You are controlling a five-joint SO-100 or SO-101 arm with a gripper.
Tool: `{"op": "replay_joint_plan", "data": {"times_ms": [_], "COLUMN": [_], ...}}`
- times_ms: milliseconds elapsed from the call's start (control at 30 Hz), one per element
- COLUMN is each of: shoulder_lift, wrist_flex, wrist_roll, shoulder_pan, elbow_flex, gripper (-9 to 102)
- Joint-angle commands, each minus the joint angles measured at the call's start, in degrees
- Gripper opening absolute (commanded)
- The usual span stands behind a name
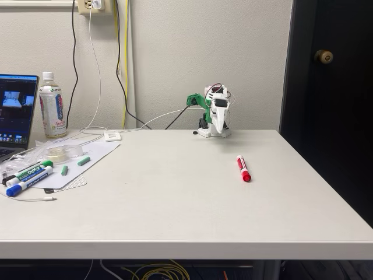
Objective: Pick up the red marker.
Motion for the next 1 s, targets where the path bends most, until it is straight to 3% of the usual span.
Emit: {"op": "replay_joint_plan", "data": {"times_ms": [0, 133, 300, 600, 967], "shoulder_lift": [-5.19, -17.58, -36.83, -54.84, -74.36], "wrist_flex": [-8.88, -16.0, -13.01, -21.36, -3.16], "wrist_roll": [1.49, 2.37, 5.71, 17.31, 34.19], "shoulder_pan": [-0.97, -1.76, -2.2, -2.99, -4.13], "elbow_flex": [-2.64, -8.53, -26.98, -36.74, -60.91], "gripper": [0, 0, 1, 3, 3]}}
